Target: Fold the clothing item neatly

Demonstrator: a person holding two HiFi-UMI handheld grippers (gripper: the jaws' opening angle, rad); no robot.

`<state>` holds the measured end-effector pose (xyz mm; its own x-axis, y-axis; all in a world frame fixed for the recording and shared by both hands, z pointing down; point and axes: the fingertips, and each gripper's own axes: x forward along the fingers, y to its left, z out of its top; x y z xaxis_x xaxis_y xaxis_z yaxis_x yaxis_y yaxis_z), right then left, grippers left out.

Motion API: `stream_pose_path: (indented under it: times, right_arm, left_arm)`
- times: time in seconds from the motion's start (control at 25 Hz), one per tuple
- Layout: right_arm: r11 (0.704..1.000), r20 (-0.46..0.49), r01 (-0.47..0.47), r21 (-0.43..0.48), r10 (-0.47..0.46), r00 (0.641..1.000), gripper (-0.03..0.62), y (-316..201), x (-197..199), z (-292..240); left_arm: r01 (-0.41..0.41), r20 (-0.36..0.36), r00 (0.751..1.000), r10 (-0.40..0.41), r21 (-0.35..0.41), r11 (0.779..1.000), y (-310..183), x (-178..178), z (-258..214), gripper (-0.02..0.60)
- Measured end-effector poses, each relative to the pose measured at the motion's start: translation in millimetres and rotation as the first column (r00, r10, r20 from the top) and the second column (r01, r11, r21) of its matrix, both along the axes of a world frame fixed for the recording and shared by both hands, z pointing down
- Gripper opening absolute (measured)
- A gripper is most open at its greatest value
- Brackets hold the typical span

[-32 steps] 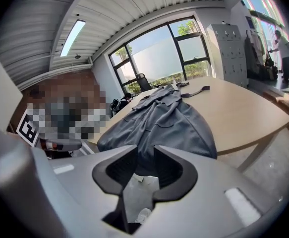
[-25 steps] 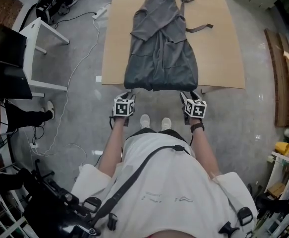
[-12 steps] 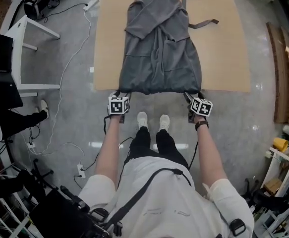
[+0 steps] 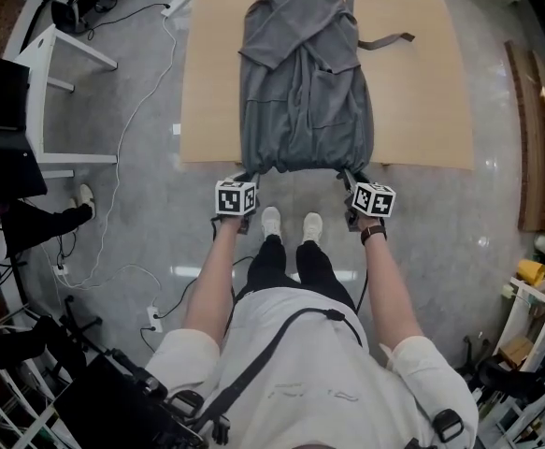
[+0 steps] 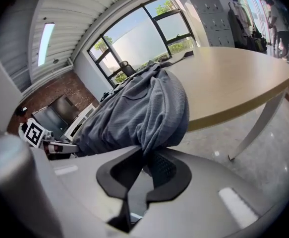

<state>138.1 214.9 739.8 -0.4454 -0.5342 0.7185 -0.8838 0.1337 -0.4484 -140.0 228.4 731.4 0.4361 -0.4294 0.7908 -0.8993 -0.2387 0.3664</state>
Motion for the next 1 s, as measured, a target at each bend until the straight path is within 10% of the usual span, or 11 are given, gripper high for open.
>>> stream_pose_path:
  times: [0.48,1.0]
  right_arm:
    - [0.957,0.130,0.246,0.155,-0.267,0.955,0.023,103.9,-51.1,-119.3]
    - [0.854,0.186,0.195,0.482,-0.318,0.930,0.025,75.1,-5.9,-307.5]
  left_arm:
    - [-0.228,-0.232,0.941,0.248,0.110,0.968,108.0,88.9,-124.5,0.020]
    - [-0.008,-0.370,0.915,0.162,0.386,0.923,52.0,82.9,-299.4,0.021]
